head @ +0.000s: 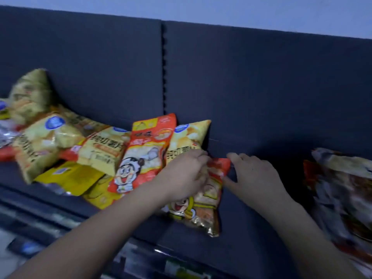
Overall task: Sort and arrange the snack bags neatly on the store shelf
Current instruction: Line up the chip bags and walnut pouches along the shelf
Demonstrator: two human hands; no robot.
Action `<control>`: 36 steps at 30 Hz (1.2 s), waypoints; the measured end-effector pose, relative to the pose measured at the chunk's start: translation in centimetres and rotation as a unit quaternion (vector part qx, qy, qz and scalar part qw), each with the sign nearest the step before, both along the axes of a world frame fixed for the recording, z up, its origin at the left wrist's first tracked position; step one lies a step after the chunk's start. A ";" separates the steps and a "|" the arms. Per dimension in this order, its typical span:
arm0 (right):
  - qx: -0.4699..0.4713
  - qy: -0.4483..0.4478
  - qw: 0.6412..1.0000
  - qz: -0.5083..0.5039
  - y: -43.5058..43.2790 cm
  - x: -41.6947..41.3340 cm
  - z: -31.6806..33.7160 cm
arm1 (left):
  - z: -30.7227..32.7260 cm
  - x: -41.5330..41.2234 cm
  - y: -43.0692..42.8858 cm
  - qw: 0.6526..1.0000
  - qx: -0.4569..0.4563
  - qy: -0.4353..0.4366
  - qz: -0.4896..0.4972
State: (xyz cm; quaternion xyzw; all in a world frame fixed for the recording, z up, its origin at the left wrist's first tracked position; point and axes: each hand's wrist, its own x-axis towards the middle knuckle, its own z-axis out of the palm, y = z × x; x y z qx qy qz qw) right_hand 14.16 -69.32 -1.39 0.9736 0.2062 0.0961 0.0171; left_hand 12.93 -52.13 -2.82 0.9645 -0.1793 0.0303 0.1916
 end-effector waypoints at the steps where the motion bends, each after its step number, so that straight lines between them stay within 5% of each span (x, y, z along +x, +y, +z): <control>1: 0.002 0.001 1.000 0.017 1.3 0.0 -0.3 | -0.1 -0.9 1.8 0.999 0.027 -0.023 0.023; 5: 0.047 -0.047 0.993 0.095 5.4 0.2 -2.6 | -1.3 -4.3 7.4 0.986 0.109 -0.061 0.113; 9: 0.121 -0.025 0.991 0.052 6.9 1.2 -3.8 | -2.6 -6.9 10.9 0.977 0.126 -0.051 0.162; 15: 0.265 0.145 0.953 -0.023 7.5 1.9 -7.0 | -5.1 -6.6 12.2 0.968 0.170 -0.007 0.182; 20: 0.124 -0.083 0.987 0.060 9.3 -0.8 -7.9 | -6.3 -4.3 12.4 0.967 0.148 0.035 0.206; 23: 0.183 0.013 0.976 0.118 12.5 -2.0 -7.3 | -6.7 -3.3 12.8 0.964 0.152 0.049 0.212; 27: 0.341 0.260 0.903 0.005 16.6 0.4 -7.6 | -6.7 -2.4 13.2 0.961 0.185 0.031 0.204; 32: 0.526 0.354 0.771 -0.050 18.5 2.5 -7.8 | -7.5 -2.2 14.0 0.966 0.170 -0.012 0.192; 36: 0.585 0.348 0.733 -0.020 17.8 1.7 -7.1 | -7.6 -2.5 15.2 0.988 0.060 0.007 0.142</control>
